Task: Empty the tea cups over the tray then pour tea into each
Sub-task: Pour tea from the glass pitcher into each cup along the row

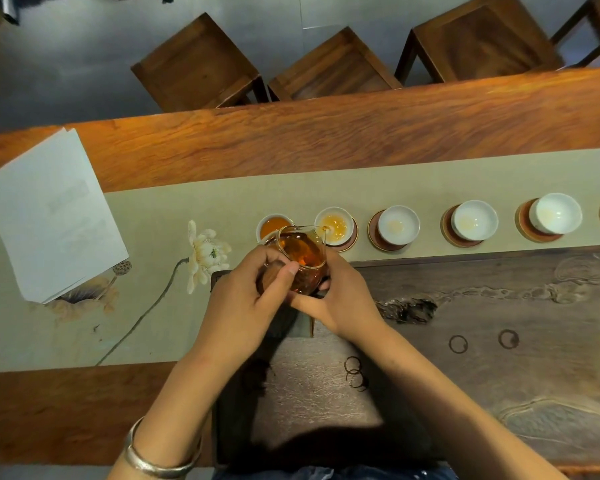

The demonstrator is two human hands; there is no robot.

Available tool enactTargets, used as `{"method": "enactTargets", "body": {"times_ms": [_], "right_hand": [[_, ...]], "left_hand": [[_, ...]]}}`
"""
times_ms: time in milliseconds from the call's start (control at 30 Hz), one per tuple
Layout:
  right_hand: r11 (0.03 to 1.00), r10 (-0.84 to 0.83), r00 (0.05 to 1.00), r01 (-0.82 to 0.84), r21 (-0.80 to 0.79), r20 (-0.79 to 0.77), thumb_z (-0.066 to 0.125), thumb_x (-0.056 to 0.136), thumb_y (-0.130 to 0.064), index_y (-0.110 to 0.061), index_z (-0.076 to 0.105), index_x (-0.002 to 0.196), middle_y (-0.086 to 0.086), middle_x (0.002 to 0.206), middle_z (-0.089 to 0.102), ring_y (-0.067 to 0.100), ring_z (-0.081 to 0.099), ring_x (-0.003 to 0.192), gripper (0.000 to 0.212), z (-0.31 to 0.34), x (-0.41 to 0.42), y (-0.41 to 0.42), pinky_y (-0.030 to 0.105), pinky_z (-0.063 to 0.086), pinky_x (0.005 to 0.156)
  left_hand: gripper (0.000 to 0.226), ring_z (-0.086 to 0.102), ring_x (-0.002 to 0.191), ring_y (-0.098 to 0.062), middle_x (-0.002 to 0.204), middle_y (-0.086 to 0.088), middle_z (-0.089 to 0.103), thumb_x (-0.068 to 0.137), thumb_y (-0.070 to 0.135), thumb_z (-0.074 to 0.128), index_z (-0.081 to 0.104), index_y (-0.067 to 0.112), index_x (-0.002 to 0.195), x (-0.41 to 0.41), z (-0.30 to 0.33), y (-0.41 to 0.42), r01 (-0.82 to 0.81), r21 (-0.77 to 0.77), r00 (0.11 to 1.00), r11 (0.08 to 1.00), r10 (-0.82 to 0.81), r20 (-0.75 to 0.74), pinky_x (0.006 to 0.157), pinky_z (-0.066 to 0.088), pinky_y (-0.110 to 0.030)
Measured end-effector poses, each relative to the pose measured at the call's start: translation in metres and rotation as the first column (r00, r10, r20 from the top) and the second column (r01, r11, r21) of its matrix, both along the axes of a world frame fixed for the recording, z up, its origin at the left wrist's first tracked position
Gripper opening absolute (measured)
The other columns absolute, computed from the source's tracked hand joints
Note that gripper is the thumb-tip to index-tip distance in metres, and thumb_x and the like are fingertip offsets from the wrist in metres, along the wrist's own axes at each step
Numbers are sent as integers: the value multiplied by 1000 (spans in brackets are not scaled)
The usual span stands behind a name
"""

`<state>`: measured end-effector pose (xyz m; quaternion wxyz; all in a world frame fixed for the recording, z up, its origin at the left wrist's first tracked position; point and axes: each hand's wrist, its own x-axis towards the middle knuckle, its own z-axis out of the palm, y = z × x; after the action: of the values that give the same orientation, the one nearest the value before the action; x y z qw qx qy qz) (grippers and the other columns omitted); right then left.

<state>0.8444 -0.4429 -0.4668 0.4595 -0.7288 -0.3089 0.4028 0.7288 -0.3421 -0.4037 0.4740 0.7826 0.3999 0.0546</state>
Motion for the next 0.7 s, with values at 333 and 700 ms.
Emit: {"method": "enactTargets", "body": {"times_ms": [333,700], "right_hand": [[1000,-22,1000,22,-3,5,75,65,-68,-71,45,108,-41,108,60,-16,59,100,52,-1,-3,0,-1,41,78],[999,-21,1000,21,-26,21,76,64,-66,-73,44,107,-35,103,64,-16,59,100,54,-3,-3,-3,0,43,77]], "left_hand": [[19,62,76,-2,85,15,66,91,50,51,61,34,89,0,1,0,9,1,1000,1000,-9,17,61,43,-9],[10,62,76,2,84,20,66,95,39,55,61,35,89,1,3,-1,14,-22,1000,1000,-14,8,61,43,-6]]}}
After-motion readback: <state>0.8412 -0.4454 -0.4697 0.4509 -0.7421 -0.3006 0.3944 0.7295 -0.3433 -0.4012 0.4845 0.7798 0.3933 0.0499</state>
